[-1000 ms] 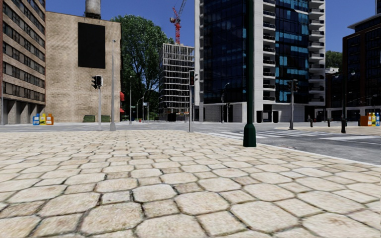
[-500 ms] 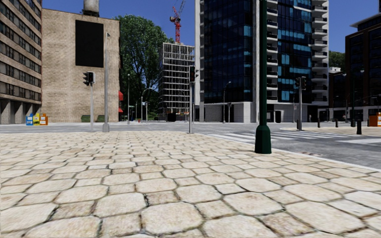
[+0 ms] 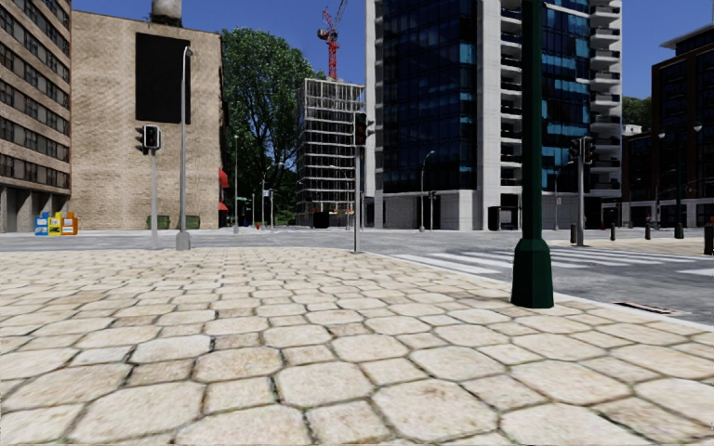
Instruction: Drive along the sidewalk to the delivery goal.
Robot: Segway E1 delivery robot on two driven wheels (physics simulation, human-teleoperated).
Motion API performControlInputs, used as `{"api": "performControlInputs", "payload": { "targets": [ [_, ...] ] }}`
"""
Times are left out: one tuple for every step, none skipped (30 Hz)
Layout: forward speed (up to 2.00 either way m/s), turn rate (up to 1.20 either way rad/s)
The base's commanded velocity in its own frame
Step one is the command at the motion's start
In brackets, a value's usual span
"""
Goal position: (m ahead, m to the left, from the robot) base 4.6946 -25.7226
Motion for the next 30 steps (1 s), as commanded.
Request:
{"api": "performControlInputs", "payload": {
  "targets": [
    [2.00, 0.00],
    [2.00, 0.00],
    [2.00, 0.00],
    [2.00, 0.00],
    [2.00, 0.00],
    [2.00, 0.00],
    [2.00, 0.00],
    [2.00, 0.00],
    [2.00, 0.00],
    [2.00, 0.00],
    [2.00, 0.00],
    [2.00, 0.00],
    [2.00, 0.00],
    [2.00, 0.00],
    [2.00, 0.00],
    [2.00, 0.00],
    [2.00, 0.00],
    [2.00, 0.00],
    [2.00, 0.00],
    [2.00, 0.00],
    [2.00, 0.00],
    [2.00, 0.00],
    [2.00, 0.00],
    [2.00, 0.00],
    [2.00, 0.00],
    [2.00, 0.00],
    [2.00, 0.00],
    [2.00, 0.00],
    [2.00, 0.00],
    [2.00, 0.00]
  ]
}}
